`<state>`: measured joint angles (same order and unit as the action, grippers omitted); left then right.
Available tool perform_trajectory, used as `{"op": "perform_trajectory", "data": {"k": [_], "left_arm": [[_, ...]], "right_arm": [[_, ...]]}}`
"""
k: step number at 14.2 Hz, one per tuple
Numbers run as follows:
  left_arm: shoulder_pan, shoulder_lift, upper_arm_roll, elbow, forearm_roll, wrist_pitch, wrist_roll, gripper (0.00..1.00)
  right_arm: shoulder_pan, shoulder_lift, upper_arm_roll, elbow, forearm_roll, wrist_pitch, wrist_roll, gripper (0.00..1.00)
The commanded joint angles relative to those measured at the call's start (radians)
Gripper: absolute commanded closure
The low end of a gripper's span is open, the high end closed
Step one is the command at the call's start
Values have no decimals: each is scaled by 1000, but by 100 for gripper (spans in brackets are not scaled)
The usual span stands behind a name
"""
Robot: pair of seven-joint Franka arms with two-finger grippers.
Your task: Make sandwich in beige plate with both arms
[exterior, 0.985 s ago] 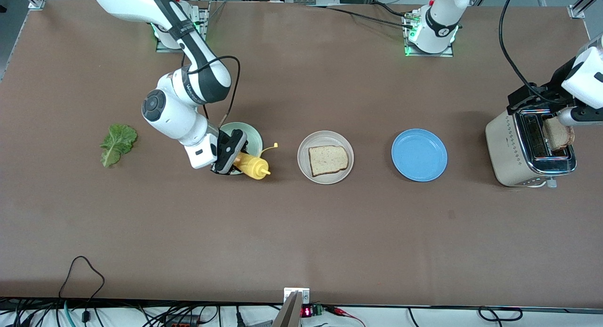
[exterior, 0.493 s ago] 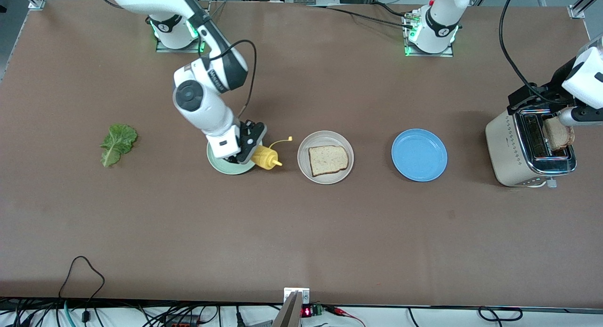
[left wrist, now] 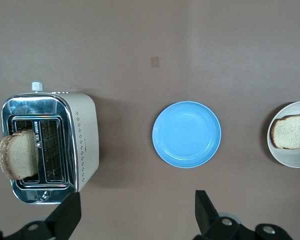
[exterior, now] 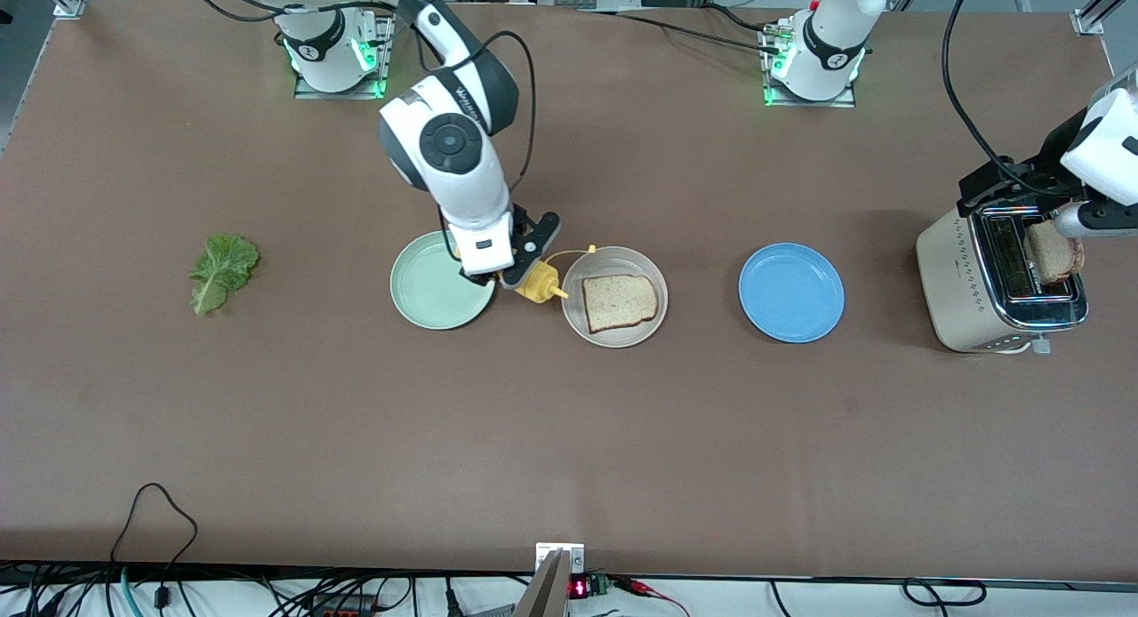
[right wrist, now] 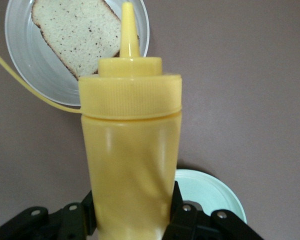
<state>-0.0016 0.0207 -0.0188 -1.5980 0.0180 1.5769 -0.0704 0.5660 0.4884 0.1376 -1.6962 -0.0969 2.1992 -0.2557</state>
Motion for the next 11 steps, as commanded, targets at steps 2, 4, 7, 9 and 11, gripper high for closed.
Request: {"op": "perform_trajectory", "data": {"k": [2,4,7,9,11], "left_arm": [[5,-27,-1,-26,-10,8,9,0],[5,-27,-1,-26,-10,6,9,0],[5,-27,-1,-26,-10,6,8,0],[5,-27,-1,-26,-10,6,8,0],[5,-27,-1,-26,-10,6,8,0]], "right_arm": [[49,45,-15,44,-43,-26,65,100],[61,56,-16,59,-62,-29,99,100],[87,110,-16,134,-92,-84,113,100],[100,127,-16,142,-141,-84,144,100],[104,130,-16,142,-170,-84,141,100]]}}
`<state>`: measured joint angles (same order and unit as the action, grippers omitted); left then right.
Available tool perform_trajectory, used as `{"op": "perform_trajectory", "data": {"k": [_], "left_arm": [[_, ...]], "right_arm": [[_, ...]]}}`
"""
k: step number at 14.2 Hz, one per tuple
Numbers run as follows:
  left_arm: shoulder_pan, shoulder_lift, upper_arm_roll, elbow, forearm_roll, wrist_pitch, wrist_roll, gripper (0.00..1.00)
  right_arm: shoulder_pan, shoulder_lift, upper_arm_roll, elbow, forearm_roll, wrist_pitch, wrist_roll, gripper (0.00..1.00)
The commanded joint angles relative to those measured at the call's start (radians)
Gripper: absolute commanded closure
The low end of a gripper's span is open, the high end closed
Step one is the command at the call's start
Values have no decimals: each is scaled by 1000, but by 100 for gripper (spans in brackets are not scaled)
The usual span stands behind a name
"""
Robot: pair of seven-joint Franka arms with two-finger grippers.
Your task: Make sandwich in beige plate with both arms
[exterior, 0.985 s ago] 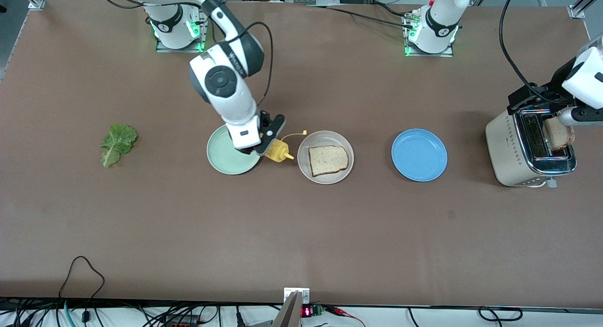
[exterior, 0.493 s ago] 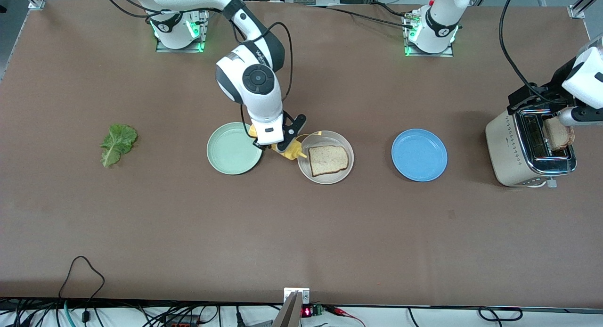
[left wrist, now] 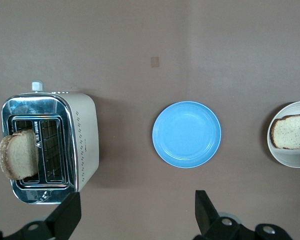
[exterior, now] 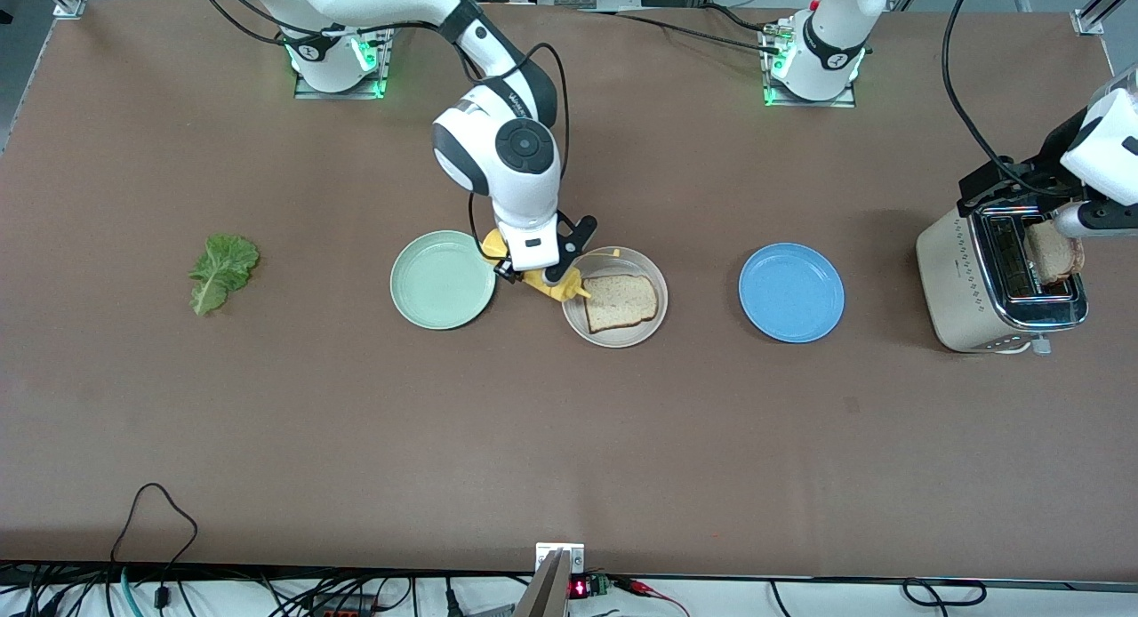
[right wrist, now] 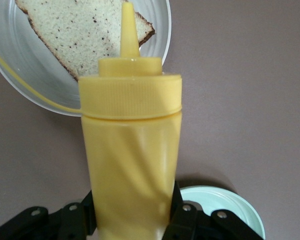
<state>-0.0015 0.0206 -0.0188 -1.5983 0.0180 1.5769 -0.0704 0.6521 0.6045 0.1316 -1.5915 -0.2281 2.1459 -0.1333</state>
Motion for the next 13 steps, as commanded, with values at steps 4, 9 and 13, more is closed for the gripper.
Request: {"op": "perform_trajectory", "data": {"k": [4,9,13], "left_arm": [[5,-27,-1,-26,-10,6,8,0],[5,-27,-1,-26,-9,9,8,0],[0,-27,-3,-25,-9,11,8,0]], "right_arm": [[40,12,-9,39,-57,-67,8,100],[72,12,-9,38,-77,-115,8,100],[64,5,-9,47,-68,-118,6,100]]}}
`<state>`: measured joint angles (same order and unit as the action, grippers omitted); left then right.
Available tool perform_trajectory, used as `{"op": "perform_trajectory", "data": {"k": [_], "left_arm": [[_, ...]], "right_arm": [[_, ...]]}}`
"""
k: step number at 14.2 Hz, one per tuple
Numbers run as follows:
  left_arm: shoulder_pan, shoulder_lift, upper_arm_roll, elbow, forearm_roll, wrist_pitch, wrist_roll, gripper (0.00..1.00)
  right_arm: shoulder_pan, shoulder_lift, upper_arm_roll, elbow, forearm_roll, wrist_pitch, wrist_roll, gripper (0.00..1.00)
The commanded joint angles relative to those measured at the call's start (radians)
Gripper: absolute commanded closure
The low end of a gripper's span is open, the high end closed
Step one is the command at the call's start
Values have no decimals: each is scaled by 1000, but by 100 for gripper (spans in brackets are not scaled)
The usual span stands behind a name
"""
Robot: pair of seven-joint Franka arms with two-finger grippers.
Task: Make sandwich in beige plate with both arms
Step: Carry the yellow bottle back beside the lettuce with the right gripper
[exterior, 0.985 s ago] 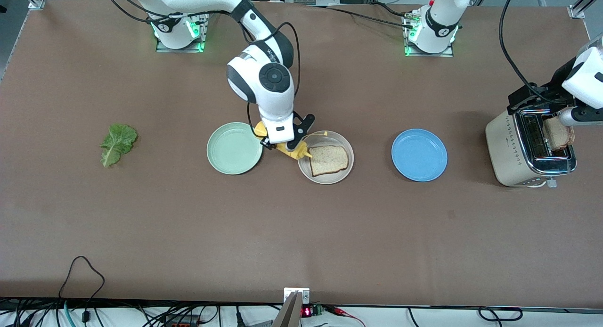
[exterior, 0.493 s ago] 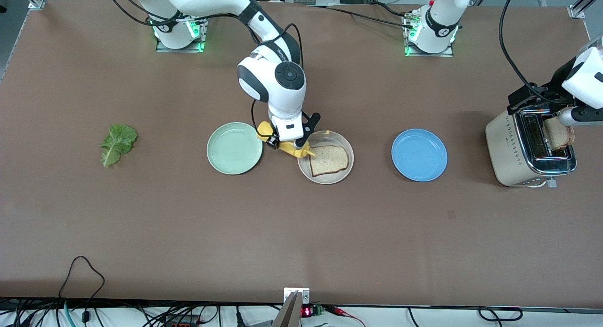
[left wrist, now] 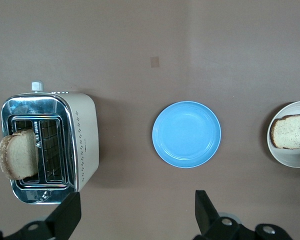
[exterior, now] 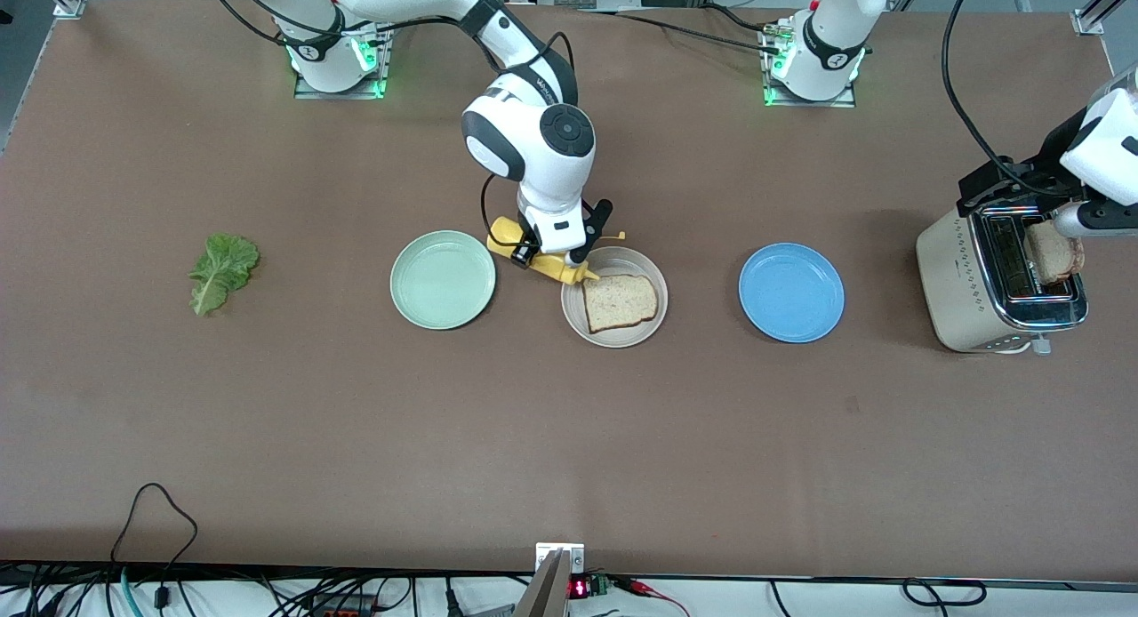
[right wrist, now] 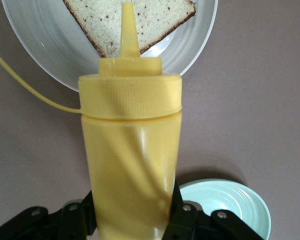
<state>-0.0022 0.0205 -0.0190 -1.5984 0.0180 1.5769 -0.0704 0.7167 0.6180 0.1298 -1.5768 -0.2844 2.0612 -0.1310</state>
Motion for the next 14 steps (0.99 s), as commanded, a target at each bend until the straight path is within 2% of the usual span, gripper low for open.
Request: {"op": "perform_trajectory", "data": {"k": [1,4,8,14], "left_arm": [[1,-27,-2,-25,-9,9,8,0],[2,-27,-2,-25,-9,6,8,0],[5,-27,-1,-26,-9,5,8,0],[5,-27,-1,-25,-9,5,8,0]], "right_arm": [[-8,-12,-9,40,-10,-41,-7,100],[-106,-38,-1,50,8,-85,-120,100],[-233,-95,-1,50,158,-111,-338,100],[-534,-168,-3,50,471,-223,-781,100]]}}
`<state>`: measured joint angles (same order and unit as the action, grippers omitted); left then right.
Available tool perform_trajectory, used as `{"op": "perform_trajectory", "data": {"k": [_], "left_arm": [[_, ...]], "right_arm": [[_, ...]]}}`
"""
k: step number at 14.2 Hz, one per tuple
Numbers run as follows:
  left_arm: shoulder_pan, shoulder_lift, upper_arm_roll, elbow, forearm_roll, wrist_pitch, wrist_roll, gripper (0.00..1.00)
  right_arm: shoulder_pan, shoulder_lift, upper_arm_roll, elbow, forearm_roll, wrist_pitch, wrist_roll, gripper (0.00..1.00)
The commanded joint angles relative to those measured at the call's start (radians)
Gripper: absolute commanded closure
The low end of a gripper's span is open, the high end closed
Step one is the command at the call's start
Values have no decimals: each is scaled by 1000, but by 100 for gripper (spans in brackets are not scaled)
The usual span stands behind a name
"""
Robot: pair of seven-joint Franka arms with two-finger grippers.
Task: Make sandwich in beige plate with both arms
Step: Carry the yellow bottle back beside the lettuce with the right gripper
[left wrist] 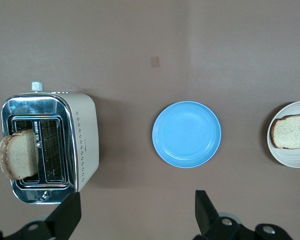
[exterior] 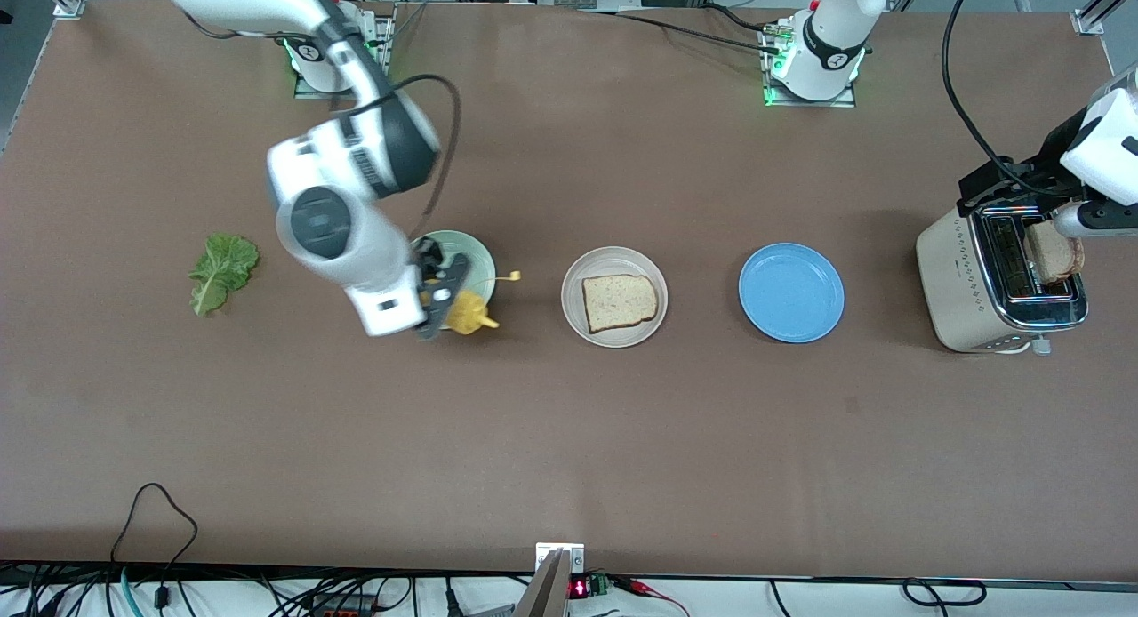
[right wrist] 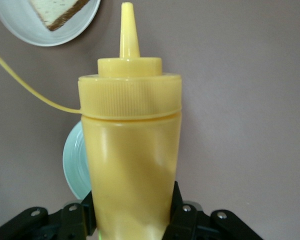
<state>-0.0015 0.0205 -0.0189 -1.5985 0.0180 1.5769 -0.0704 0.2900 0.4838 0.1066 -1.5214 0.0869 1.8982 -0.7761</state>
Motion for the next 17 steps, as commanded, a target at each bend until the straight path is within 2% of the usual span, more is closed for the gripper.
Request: {"op": "perform_trajectory", "data": {"k": [1,3,4,7,12,17], "left_arm": [[2,-27,-3,-24,-9,5,8,0],[-8,-27,-6,-23,-9,3,8,0],[-5,-27,-19,-21,-9,3,8,0],[0,-27,-24,-21,-9,-3,6,0],[3,-27,-24,-21,-9,-8,6,0],[3,-27,-26,-21,-9,-8,6,0]], "right_arm": [[-177,-36,21,-6,191,-77,-222,100],[-302,-31,21,-13,342,-119,-392,100],[-337,-27,19,-13,385,-139,-443,100],[-417,-25,21,-31,462,-185,-557,100],[-581,18,19,-104,663,-253,-843,100],[-655,29,19,-216,796,-263,-991,100]]}}
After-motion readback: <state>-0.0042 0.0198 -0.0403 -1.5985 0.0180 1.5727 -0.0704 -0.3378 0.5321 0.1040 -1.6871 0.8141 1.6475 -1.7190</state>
